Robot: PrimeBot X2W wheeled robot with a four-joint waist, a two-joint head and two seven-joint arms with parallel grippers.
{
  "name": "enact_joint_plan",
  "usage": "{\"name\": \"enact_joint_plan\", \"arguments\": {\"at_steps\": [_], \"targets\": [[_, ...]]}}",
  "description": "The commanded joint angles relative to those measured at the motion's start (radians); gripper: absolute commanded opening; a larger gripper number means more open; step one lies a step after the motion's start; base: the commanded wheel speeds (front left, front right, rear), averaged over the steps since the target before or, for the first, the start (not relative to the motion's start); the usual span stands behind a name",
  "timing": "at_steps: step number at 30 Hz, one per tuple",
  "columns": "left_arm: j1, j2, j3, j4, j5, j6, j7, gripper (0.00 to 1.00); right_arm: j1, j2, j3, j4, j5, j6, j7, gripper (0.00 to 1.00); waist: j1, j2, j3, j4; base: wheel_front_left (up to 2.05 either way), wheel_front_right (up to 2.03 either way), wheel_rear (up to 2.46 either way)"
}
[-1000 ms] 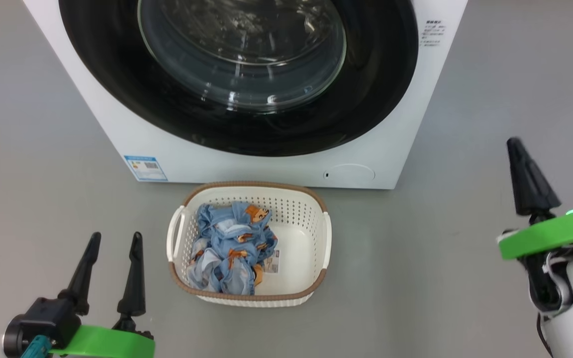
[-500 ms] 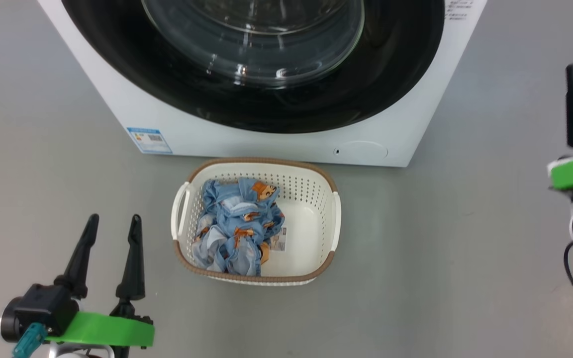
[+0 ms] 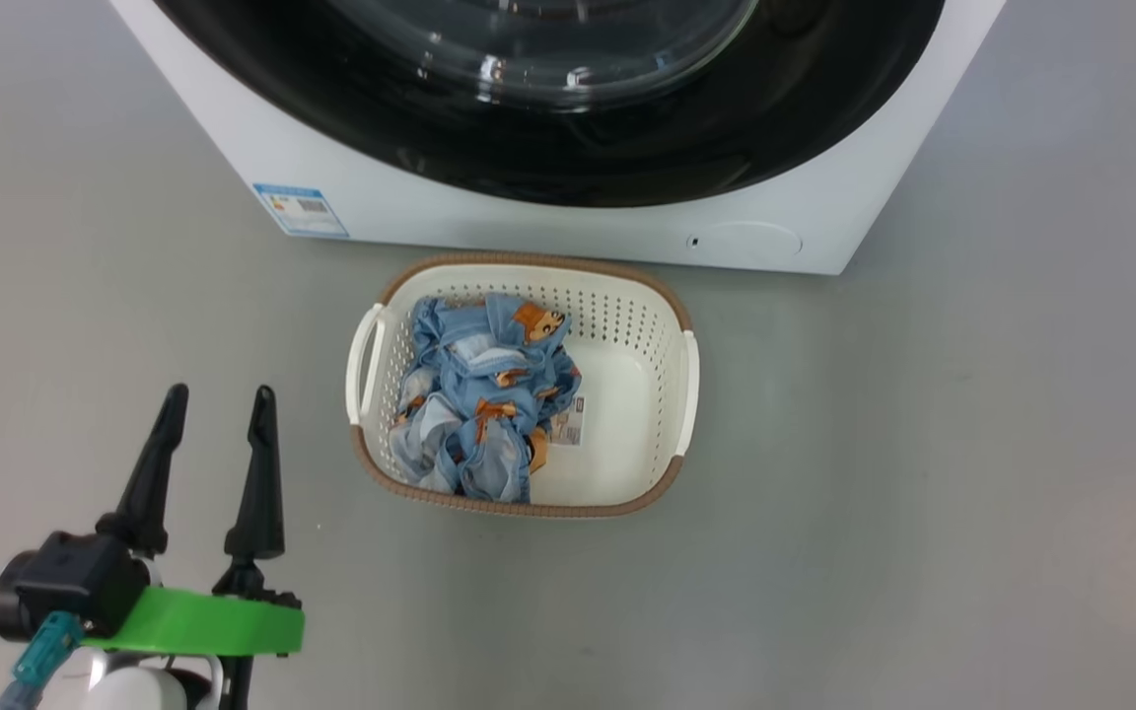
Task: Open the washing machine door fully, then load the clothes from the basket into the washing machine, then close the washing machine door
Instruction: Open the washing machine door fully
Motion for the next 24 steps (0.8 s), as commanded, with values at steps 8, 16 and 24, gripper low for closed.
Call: {"name": "enact_joint_plan", "arguments": {"at_steps": [8, 16, 24], "targets": [[-0.053, 0.02, 0.032, -0.027, -0.008, -0.003, -0.009, 1.0, -0.114, -0.032, 0.043, 0.05, 0.149, -0.001, 0.139, 0.0, 0.0, 0.0, 0.052, 0.021, 0.0, 0.0, 0.0], [-0.071, 0.012, 0.026, -0.029, -0.012, -0.003, -0.009, 1.0, -0.215, -0.04, 0.078, 0.073, 0.237, -0.001, 0.273, 0.0, 0.0, 0.0, 0.094, 0.037, 0.0, 0.0, 0.0], [-0.08, 0.005, 0.024, -0.028, -0.015, -0.003, -0.009, 1.0, -0.289, -0.042, 0.106, 0.101, 0.256, -0.001, 0.326, 0.0, 0.0, 0.0, 0.121, 0.053, 0.0, 0.0, 0.0]]}}
